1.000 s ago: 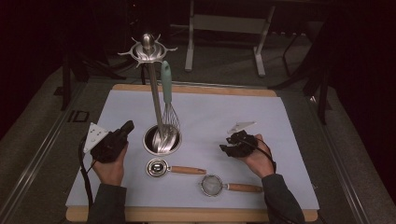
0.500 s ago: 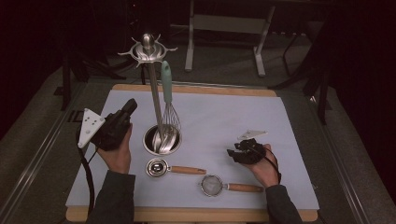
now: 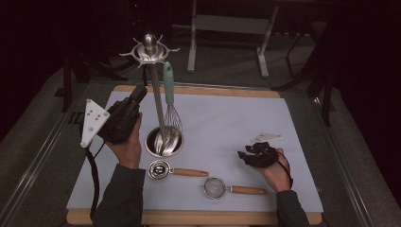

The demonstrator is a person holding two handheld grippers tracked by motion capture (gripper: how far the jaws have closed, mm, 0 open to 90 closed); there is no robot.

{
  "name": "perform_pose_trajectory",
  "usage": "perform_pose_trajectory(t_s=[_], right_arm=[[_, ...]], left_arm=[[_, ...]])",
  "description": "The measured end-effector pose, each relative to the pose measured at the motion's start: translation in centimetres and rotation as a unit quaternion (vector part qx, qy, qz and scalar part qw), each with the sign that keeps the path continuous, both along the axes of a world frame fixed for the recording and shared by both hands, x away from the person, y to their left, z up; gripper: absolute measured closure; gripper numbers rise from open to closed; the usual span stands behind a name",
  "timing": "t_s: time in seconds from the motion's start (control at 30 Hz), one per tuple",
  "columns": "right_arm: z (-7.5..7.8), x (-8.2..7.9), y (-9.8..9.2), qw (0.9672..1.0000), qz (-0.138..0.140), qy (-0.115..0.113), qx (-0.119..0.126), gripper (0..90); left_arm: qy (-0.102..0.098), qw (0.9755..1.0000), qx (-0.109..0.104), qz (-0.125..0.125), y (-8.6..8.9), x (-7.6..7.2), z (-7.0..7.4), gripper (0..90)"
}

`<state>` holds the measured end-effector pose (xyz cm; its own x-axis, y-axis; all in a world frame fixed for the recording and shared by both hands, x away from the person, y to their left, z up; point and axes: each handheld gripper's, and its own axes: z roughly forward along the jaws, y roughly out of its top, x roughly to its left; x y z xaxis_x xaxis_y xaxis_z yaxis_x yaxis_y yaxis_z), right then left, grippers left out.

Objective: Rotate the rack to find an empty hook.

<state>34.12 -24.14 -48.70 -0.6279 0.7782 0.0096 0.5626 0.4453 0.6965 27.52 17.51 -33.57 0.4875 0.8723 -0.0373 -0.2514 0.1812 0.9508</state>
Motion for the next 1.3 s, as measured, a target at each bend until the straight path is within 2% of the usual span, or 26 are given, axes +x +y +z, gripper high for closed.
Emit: perform_pose_trajectory(t_s=[0.23, 0.43, 0.83, 1.2, 1.3], right_arm=[[0.1, -0.1, -0.7, 0.9998, -0.005, 0.002, 0.019, 55.7], [0.1, -0.1, -0.8, 0.9995, -0.005, 0.005, 0.030, 56.0], [0.2, -0.1, -1.2, 0.9992, -0.004, 0.007, 0.040, 56.0], [0.4, -0.2, -1.1, 0.9992, -0.001, 0.004, 0.041, 56.0], [0.4, -0.3, -1.1, 0.9991, -0.003, 0.005, 0.042, 56.1]], left_arm=[[-0.024, 0.9996, -0.010, -0.006, -0.4, 0.3, 1.7, 90.0], [-0.030, 0.9995, -0.011, -0.001, -0.6, 0.9, 2.6, 90.0], [-0.018, 0.9996, 0.000, 0.023, 0.1, 1.6, 3.2, 90.0], [-0.009, 0.9993, -0.008, 0.036, 1.3, 2.3, 3.3, 90.0], [-0.004, 0.9991, -0.017, 0.037, 1.8, 2.8, 3.3, 90.0]])
